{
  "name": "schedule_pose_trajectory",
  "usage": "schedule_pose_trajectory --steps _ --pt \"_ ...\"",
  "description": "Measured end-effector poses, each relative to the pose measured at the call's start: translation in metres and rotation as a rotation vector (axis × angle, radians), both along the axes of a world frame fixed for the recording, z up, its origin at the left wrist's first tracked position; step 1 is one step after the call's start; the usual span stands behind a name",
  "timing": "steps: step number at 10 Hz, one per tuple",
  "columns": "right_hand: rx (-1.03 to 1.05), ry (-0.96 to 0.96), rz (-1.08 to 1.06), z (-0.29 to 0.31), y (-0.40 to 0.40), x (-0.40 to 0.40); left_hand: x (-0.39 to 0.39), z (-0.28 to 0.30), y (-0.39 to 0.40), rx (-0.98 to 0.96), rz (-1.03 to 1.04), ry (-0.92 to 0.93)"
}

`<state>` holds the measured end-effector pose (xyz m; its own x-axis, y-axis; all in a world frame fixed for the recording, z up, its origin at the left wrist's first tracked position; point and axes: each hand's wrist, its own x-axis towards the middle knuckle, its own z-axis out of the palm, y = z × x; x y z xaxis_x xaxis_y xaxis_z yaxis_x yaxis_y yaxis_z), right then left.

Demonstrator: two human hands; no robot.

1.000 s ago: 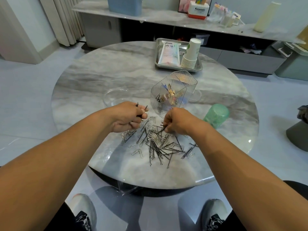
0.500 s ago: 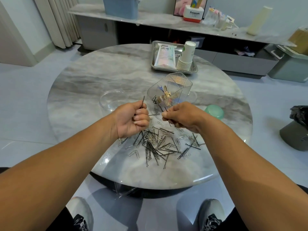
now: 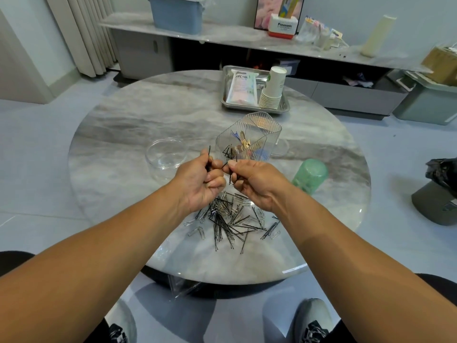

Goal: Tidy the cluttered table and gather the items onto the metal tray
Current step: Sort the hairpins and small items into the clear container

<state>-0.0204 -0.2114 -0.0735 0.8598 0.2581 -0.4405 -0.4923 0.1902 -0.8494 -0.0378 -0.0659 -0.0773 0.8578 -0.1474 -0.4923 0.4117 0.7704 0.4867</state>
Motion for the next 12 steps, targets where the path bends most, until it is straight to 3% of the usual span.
schedule_pose_trajectory --steps 4,6,7,9,11,12 --pt "-0.419 -0.361 0.024 0.018 0.017 0.018 0.018 0.02 -0.004 -0.041 -0.036 0.057" --pt "-0.812 -0.422 -0.049 0.047 0.021 0.051 0.032 0.034 -0.01 0.11 -0.027 0.042" --pt "-1.007 -0.469 -0.006 0.053 0.026 0.065 0.04 0.026 -0.011 0.257 -0.019 0.071" --pt "-1.214 -0.525 0.139 0.047 0.03 0.083 0.053 0.023 -0.013 0.315 0.018 0.094" --pt "-1.252 -0.476 0.213 0.053 0.034 0.084 0.059 0.044 -0.006 0.264 -0.044 0.091" --pt "-1.081 -0.449 0.167 0.053 0.031 0.086 0.062 0.048 -0.002 0.193 -0.121 0.056"
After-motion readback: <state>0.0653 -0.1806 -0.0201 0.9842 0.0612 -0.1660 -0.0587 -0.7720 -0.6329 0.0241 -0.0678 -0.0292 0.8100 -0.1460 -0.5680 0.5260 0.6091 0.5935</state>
